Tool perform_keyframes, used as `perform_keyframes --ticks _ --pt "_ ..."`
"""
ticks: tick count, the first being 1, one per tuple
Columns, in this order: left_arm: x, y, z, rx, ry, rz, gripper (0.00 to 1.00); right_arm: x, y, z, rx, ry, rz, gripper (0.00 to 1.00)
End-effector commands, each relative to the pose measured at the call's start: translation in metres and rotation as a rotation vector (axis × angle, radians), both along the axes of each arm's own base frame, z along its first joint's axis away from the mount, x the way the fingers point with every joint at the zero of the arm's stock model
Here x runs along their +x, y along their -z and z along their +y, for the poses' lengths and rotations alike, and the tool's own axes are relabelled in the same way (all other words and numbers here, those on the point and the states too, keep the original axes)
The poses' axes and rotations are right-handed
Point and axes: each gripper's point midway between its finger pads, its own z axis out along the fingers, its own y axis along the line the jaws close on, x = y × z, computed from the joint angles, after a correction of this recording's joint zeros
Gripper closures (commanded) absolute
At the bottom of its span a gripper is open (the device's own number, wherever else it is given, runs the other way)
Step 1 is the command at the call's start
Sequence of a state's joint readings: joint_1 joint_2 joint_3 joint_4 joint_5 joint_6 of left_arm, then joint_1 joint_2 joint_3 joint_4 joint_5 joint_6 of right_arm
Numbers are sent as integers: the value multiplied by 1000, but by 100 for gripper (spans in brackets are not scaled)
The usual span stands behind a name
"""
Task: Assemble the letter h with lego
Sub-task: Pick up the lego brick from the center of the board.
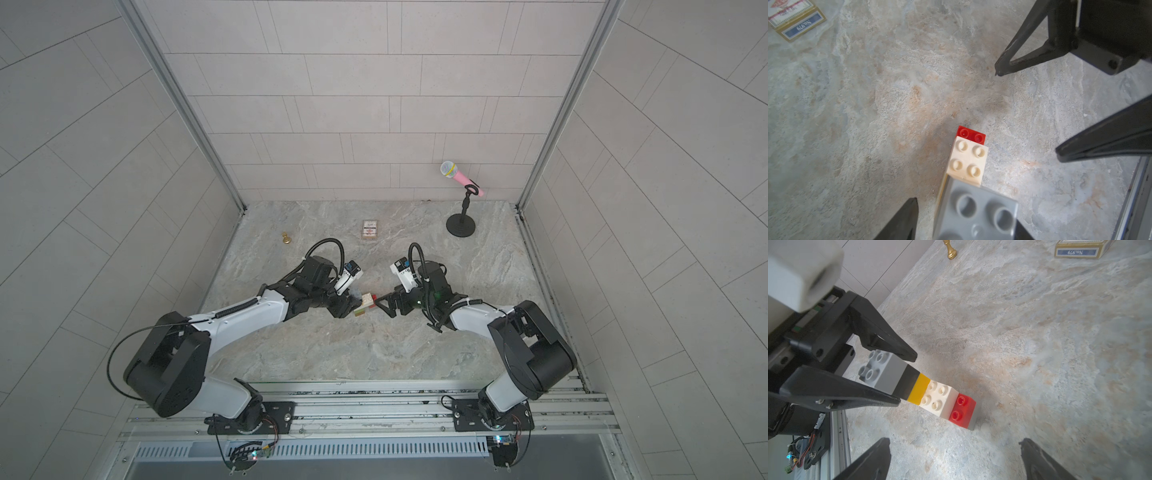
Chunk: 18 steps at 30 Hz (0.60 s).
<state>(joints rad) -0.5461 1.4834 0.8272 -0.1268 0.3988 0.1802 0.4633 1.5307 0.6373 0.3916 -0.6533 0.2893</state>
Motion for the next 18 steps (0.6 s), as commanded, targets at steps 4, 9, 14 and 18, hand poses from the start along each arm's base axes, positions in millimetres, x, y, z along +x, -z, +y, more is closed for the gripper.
perform_keyframes --ticks 4,9,14,18 --pt "2 -7 -11 -14 40 38 64 3 -1 -1 -1 3 10 0" --pt "2 -8 -10 -10 38 40 80 5 2 -2 -3 8 22 0" --pt "2 -11 -9 -13 31 36 86 6 2 -3 -1 15 28 0" --pt "1 -21 -19 -68 47 72 89 10 -1 -9 4 50 32 0"
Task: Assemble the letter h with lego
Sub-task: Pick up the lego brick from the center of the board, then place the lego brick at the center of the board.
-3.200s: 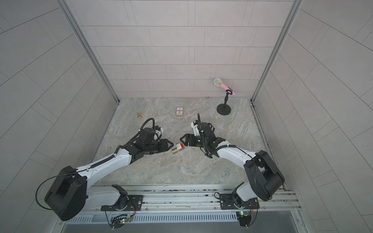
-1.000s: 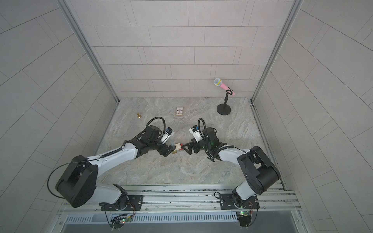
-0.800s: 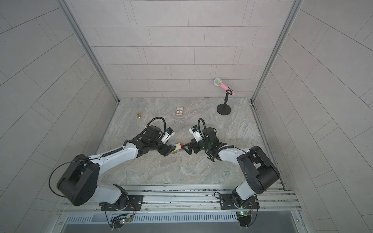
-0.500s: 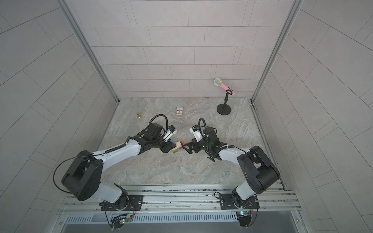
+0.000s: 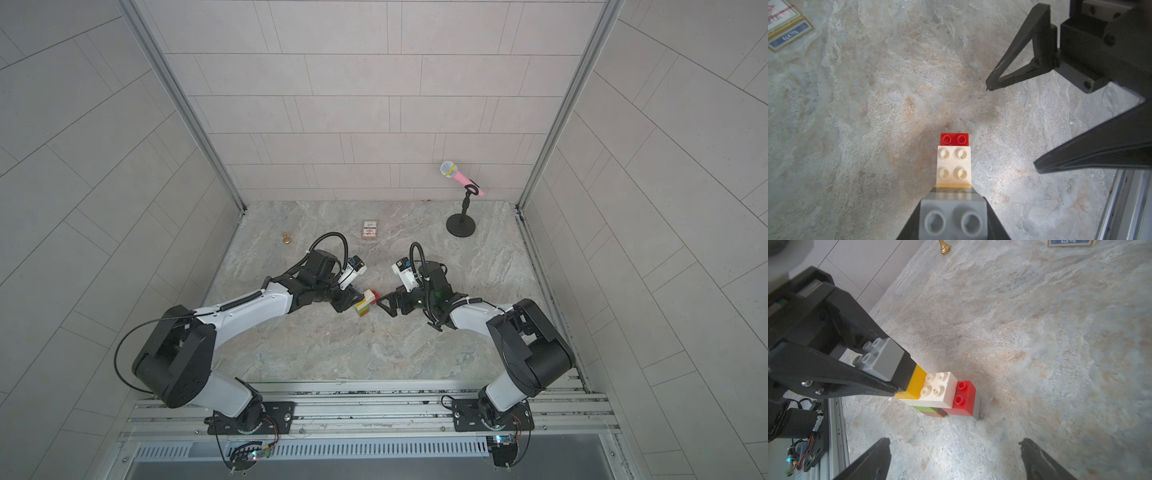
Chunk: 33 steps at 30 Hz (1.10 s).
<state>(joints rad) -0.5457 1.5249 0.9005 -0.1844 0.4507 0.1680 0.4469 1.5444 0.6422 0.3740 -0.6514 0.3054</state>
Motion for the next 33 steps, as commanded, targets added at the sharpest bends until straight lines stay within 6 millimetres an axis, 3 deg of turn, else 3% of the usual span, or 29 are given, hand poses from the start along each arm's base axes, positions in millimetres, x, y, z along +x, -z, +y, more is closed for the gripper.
perform_keyframes --ticks 1,9,10,16,23,28,33 --pt "-2 -16 -12 -59 31 41 90 9 -8 -7 9 48 -2 0" --pt "-10 -20 -37 -174 101 256 95 43 -11 -70 2 367 41 0" --pt "-11 -20 -41 -190 113 297 94 40 0 -82 -4 412 69 0" --pt "-12 -8 -64 -261 151 522 95 45 -1 -117 3 559 74 0" --pt "-2 4 -78 -309 151 688 89 46 0 -129 -35 614 76 0" --pt "11 18 -74 -302 115 748 76 47 4 -128 -46 607 95 0" --pt "24 19 -71 -326 84 751 61 47 1 -128 -47 606 89 0"
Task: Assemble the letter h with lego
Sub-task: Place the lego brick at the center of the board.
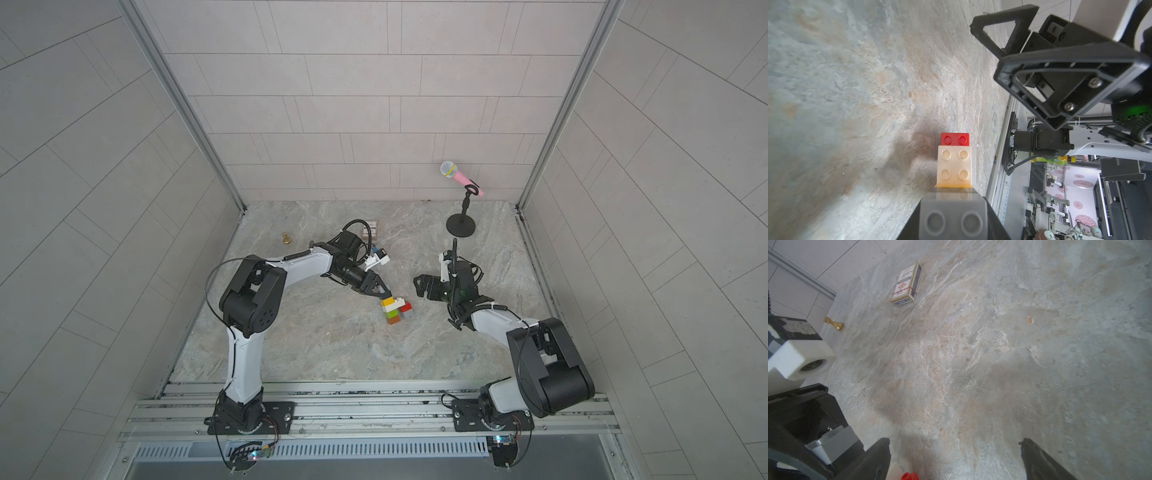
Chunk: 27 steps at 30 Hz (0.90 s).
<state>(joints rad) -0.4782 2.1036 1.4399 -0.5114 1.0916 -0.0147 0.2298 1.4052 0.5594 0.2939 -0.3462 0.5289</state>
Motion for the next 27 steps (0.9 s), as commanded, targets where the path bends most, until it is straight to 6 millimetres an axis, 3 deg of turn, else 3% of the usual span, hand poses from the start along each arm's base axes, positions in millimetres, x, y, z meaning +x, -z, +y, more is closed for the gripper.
perform_keyframes --ticks 1,11,21,27 --pt "7 1 4 8 -26 35 59 4 -6 -3 -8 19 -8 0" --pt "26 16 10 46 -88 84 46 5 -3 -3 -14 18 1 0" --pt "29 17 13 51 -96 65 46 5 0 -3 -15 16 15 0" --pt "33 17 16 50 -114 54 40 5 8 -3 -26 14 63 0"
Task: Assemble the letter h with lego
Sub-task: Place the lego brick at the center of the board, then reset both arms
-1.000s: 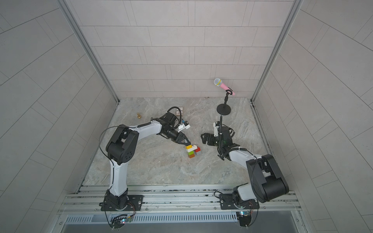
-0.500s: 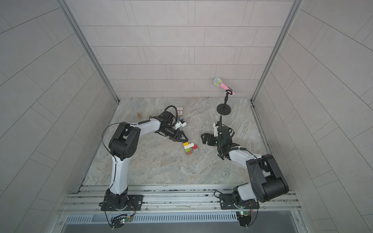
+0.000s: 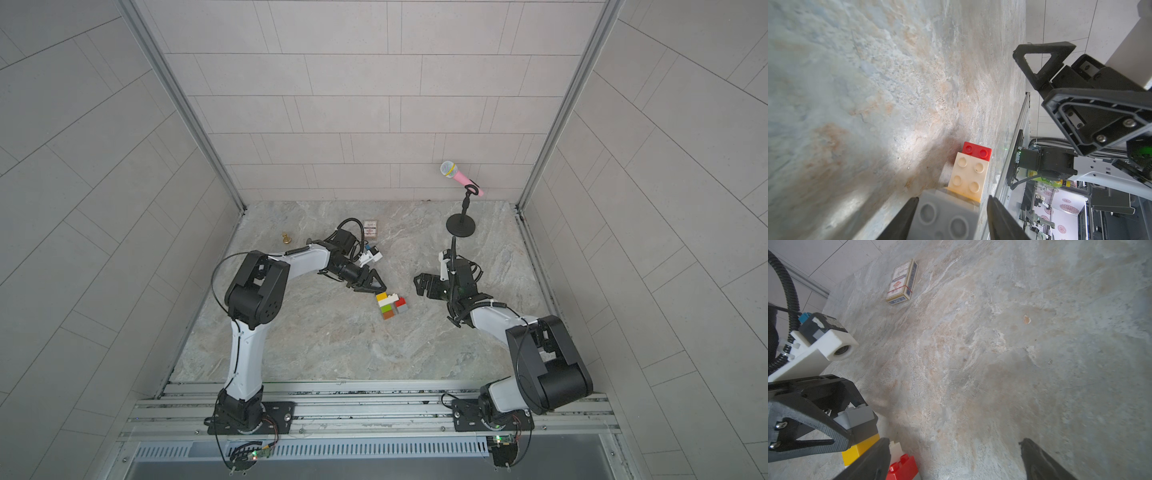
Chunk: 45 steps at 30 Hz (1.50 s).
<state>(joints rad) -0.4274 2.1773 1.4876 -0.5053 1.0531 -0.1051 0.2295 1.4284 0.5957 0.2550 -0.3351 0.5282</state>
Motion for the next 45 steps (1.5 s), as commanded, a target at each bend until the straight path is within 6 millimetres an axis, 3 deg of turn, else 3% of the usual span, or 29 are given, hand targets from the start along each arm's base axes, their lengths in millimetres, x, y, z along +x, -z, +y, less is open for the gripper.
perform_keyframes --ticks 1,9,11,21,25,29,32,35,36,37,39,45 --pt "5 -7 1 -12 -5 -26 39 -1 10 -2 -14 4 51 0" --pt "16 -8 12 48 -44 -73 32 -5 20 -2 -19 1 88 0" --pt "20 -3 19 95 -59 -91 32 4 10 0 -14 3 63 0" --pt "35 9 44 290 -107 -206 32 4 12 0 -17 4 73 0" --pt "41 -2 45 293 -138 -245 32 3 14 -1 -23 7 85 0" --pt "47 -39 41 226 -203 -308 31 2 19 1 -22 2 130 1" --pt "47 -79 42 175 -268 -373 31 2 24 5 -14 -12 185 15" --pt "37 -117 54 159 -331 -455 29 0 31 8 -13 -22 244 40" --pt "33 -127 62 176 -358 -489 23 0 33 11 -11 -32 263 50" --pt "29 -135 71 201 -391 -517 20 -1 36 12 -12 -36 281 59" --pt "21 -152 98 268 -482 -599 0 -4 43 20 -15 -62 322 70" --pt "-4 -187 183 459 -801 -832 0 -17 56 49 -15 -149 398 87"
